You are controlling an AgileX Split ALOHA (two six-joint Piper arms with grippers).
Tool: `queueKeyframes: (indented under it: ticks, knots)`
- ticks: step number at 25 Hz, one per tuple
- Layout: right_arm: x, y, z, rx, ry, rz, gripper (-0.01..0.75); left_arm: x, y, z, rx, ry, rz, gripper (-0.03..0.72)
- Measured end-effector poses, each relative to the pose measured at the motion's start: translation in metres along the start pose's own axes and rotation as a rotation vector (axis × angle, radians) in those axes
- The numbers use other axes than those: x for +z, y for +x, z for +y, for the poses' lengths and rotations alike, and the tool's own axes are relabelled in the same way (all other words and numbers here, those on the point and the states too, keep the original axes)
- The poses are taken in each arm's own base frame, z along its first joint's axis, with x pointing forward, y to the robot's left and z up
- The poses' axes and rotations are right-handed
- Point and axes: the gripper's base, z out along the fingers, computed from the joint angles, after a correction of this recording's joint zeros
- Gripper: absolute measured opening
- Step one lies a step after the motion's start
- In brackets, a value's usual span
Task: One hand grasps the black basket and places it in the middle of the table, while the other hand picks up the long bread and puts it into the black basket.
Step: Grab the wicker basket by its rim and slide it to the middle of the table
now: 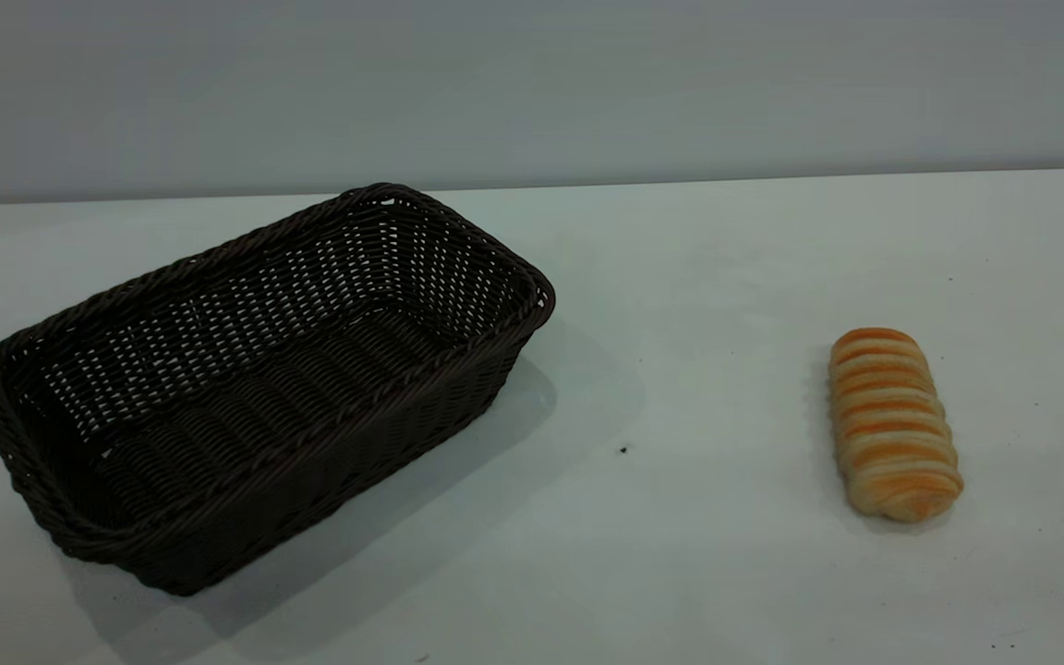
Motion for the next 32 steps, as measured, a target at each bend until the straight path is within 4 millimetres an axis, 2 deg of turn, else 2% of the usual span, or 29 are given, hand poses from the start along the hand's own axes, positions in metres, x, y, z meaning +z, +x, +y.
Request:
queueKeyframes:
  ticks: [16,20,22,27,32]
  knots:
    - [0.000,0.000,0.000,-0.008,-0.001,-0.001,0.276,0.000,0.000,0.000,0.000,0.000,-0.004,0.396]
    - [-0.001,-0.003,0.001,-0.028,-0.012,-0.012,0.280,-0.009,-0.010,-0.002,-0.016,0.028,-0.086,0.396]
    - [0.000,-0.009,0.002,-0.036,-0.027,-0.020,0.294,-0.009,-0.015,-0.004,-0.045,0.042,-0.070,0.396]
    - [0.010,-0.034,0.008,-0.027,-0.092,-0.025,0.347,0.015,-0.037,-0.004,-0.064,0.043,0.120,0.410]
    - [0.035,-0.063,0.012,-0.017,-0.141,-0.005,0.416,0.045,-0.069,-0.004,-0.070,0.038,0.200,0.510]
